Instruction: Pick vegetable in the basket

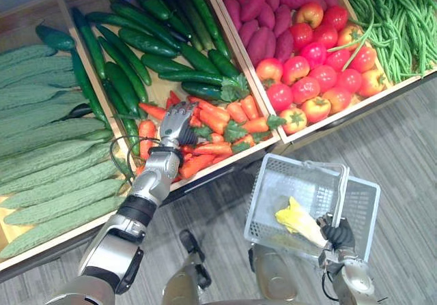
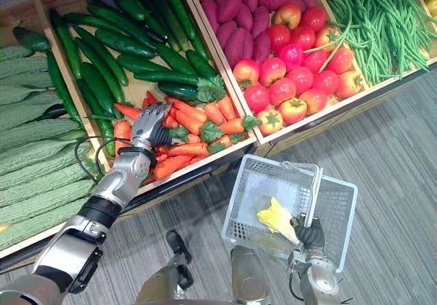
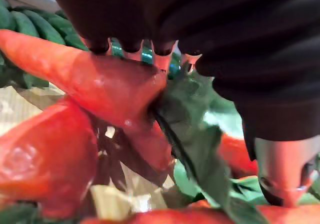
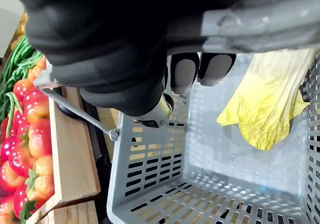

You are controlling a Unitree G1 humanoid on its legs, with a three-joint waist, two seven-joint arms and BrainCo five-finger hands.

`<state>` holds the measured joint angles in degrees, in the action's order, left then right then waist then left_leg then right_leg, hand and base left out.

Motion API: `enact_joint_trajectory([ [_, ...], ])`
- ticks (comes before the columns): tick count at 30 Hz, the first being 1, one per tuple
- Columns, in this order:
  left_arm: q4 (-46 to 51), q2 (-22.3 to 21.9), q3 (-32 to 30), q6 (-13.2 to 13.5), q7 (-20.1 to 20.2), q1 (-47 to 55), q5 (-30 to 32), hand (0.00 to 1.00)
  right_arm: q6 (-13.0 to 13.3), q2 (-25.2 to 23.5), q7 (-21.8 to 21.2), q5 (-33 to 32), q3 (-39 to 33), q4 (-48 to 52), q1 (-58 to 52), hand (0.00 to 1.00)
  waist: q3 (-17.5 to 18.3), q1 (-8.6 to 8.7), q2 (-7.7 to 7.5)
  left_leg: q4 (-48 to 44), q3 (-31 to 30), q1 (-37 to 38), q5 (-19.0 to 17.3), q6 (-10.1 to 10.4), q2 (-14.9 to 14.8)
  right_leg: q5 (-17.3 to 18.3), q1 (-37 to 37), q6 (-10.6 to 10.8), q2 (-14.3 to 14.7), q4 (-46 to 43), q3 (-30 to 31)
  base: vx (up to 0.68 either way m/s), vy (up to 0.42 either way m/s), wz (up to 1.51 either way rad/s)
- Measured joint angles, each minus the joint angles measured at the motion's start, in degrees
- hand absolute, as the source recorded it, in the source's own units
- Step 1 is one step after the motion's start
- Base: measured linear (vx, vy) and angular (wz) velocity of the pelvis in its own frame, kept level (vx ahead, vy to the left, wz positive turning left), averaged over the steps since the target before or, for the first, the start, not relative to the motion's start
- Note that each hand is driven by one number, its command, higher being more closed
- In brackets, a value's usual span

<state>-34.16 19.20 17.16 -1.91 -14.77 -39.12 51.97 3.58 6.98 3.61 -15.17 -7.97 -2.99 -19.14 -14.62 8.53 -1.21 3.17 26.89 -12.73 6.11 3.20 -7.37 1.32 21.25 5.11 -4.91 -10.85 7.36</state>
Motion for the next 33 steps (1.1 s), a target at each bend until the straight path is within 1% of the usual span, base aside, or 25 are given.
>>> enact_joint_trajectory([
  [5, -0.57, 0.00, -0.08, -0.07, -0.15, -0.59, -0.03, 1.00, 0.02, 0.18, -0.01, -0.02, 0.00, 0.00, -0.07, 1.00, -0.16, 0.00, 0.27, 0.06, -0.03, 0.46, 0.01, 0.00, 0.01, -0.09, -0.65, 0.02, -0.05, 0.24, -0.14, 0.02, -0.003, 0.01],
  [10, -1.81, 0.02, -0.19, -0.09, 1.15, -0.24, -0.32, 1.00, 0.19, 0.18, 0.02, -0.06, -0.26, 0.00, -0.41, 1.00, -0.98, 0.02, 1.12, 0.06, -0.19, 1.34, 0.01, 0.01, 0.01, -0.08, -1.91, 0.03, -0.11, 0.91, -0.46, 0.06, -0.008, 0.01],
  [18, -1.50, 0.12, -1.35, -0.26, 0.96, 1.15, -1.38, 1.00, 0.24, 0.15, 0.00, -0.07, -0.40, 0.00, -0.62, 1.00, -1.36, 0.08, 1.66, 0.08, -0.26, 2.40, 0.01, 0.02, 0.06, -0.07, -3.02, 0.04, -0.15, 0.92, -0.59, 0.03, -0.005, 0.00],
  [22, 3.38, 1.31, -2.89, -1.34, -0.73, 2.28, -2.38, 1.00, 0.65, 0.14, 0.03, -0.12, -0.50, 0.00, -0.79, 1.00, -1.72, 0.02, 2.29, 0.78, -0.41, 2.85, 0.04, 0.02, 0.23, -0.06, -3.20, 0.04, -0.16, 0.84, -0.78, 0.00, -0.001, 0.01],
  [24, 6.77, 2.09, -5.11, -1.97, -2.11, 3.23, -2.54, 1.00, 0.65, 0.12, 0.03, -0.37, -0.48, -0.01, -0.88, 1.00, -1.72, 0.02, 2.31, 0.78, -0.39, 3.12, 0.05, 0.00, 0.33, -0.06, -3.25, 0.04, -0.16, 0.76, -0.75, 0.02, -0.008, -0.04],
  [28, 12.07, 2.54, -6.75, -2.80, -4.30, 4.48, -2.94, 1.00, 0.65, -0.03, 0.03, -0.58, -0.46, -0.18, -1.18, 1.00, -1.71, 0.04, 2.32, 0.72, -0.72, 3.82, 0.08, -0.03, 0.44, -0.06, -4.18, 0.05, -0.21, 0.93, -0.93, 0.05, -0.007, 0.02],
  [30, 15.53, 2.58, -7.19, -2.89, -5.46, 4.64, -3.08, 1.00, 0.65, -0.05, 0.08, -0.59, -0.51, -0.34, -1.22, 1.00, -1.71, 0.03, 2.32, 0.72, -1.03, 4.06, 0.08, -0.04, 0.51, -0.04, -4.64, 0.06, -0.19, 1.02, -1.05, 0.06, -0.004, 0.07],
  [33, 24.05, 2.26, -9.11, -2.96, -7.31, 7.88, -4.31, 1.00, 0.67, -0.13, 0.08, -0.54, -0.53, -1.66, -0.91, 1.00, -1.62, 0.22, 2.46, 0.82, -1.50, 5.17, 0.08, -0.05, 1.08, 0.04, -5.98, 0.14, -0.10, 1.45, -1.22, 0.04, 0.000, 0.04],
])
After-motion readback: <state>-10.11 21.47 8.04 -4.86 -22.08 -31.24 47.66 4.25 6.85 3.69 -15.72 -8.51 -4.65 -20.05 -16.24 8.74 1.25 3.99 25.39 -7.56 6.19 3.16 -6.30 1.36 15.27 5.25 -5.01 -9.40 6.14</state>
